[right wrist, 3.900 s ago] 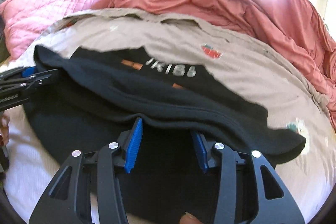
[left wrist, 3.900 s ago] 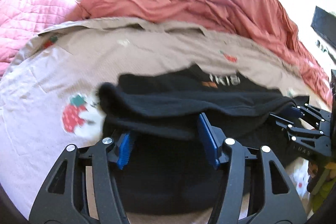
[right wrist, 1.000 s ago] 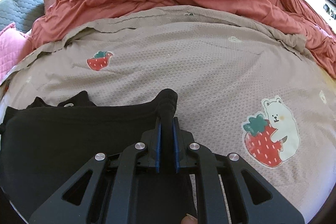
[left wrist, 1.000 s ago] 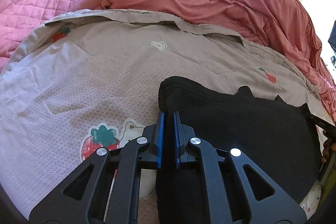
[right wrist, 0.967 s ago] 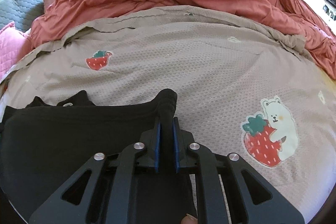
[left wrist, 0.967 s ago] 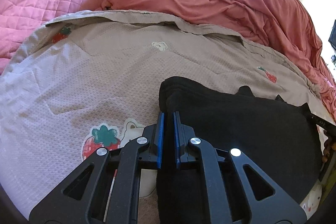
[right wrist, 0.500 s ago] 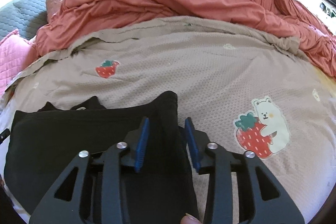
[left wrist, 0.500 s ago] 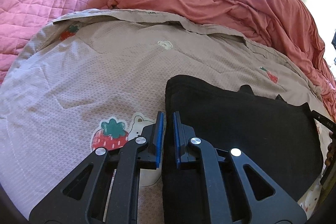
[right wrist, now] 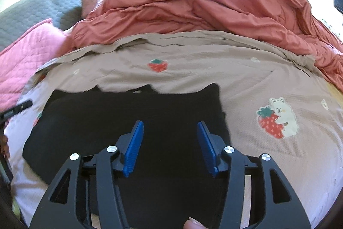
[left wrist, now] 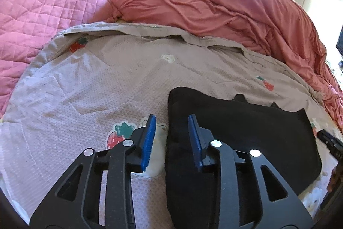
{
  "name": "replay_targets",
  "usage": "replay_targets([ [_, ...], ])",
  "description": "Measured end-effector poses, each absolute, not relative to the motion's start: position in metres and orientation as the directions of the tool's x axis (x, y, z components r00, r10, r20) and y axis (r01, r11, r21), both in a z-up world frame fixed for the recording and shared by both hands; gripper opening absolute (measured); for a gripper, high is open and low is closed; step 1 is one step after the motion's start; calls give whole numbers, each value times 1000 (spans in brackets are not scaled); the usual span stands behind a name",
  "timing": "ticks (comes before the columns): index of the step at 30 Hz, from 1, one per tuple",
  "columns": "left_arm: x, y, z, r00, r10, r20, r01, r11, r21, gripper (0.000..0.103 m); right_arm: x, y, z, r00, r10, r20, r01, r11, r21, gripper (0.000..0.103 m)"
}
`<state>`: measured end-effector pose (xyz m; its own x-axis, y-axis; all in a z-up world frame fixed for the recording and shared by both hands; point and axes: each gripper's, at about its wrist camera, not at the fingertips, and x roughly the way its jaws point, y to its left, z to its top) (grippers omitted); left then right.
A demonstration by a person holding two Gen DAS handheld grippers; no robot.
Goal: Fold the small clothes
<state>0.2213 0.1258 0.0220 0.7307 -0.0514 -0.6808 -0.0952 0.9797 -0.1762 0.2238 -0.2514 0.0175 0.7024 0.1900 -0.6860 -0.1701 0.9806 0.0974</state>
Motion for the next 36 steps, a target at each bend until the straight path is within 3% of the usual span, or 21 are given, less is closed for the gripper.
replay_targets([
  [11, 204, 103, 33, 733, -82, -676, -28, 988, -151, 44, 193, -221, 0, 652, 241, -719, -241, 965, 105, 59],
  [17, 203, 93, 22, 698, -111, -708, -1, 988, -156, 45, 190, -218, -7, 625, 244, -741, -236, 965, 118, 66],
  [23, 209, 85, 4, 651, -115, -750, 13, 990, -141, 45, 194, -223, -26, 570, 213, -793, -189, 974, 126, 67],
  [36, 211, 85, -6, 618, -121, -777, 10, 989, -146, 45, 186, -228, -13, 591, 242, -769, -187, 969, 161, 72],
])
